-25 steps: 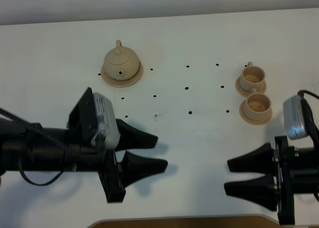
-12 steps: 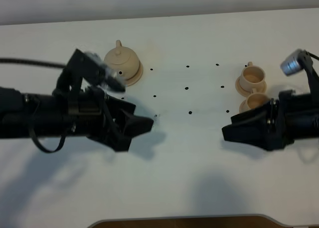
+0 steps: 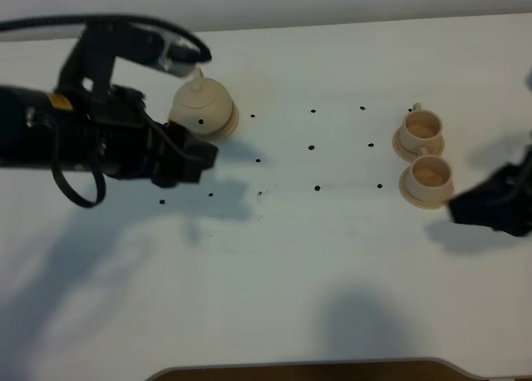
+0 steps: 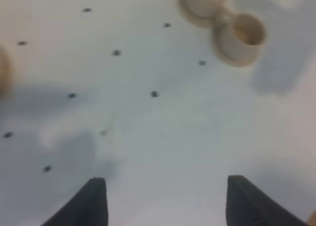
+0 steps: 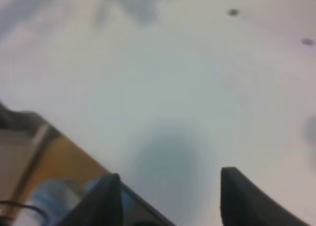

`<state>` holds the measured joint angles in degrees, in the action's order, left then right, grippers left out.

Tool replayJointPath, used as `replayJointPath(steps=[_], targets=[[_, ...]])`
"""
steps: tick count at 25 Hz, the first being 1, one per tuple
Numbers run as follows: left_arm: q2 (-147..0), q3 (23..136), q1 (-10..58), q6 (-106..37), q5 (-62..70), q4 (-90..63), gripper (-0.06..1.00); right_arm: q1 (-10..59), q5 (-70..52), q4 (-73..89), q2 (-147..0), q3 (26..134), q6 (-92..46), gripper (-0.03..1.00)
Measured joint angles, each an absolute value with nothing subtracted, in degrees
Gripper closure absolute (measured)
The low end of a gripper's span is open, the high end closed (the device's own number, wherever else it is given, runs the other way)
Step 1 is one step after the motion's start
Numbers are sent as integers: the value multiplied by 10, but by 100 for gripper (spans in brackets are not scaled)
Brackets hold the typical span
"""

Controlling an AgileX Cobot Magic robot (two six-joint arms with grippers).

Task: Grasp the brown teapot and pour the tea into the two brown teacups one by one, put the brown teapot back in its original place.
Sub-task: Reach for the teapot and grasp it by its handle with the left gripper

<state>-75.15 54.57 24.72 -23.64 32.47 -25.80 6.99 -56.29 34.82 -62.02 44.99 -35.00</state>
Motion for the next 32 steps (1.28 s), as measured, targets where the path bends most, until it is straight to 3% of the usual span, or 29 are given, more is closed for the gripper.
replayJointPath(steps=[8, 14, 21, 32], targets=[[-802, 641, 247, -167, 395, -179, 40, 70, -637, 89, -435, 450, -128, 53], [-883, 702, 247, -165, 405, -170, 40, 70, -662, 59, -309, 436, -118, 53], [-953, 764, 247, -155, 405, -154, 40, 70, -636, 54, -199, 344, -107, 53], [-989, 787, 247, -150, 383, -133, 40, 70, -619, 50, -115, 283, -105, 53]])
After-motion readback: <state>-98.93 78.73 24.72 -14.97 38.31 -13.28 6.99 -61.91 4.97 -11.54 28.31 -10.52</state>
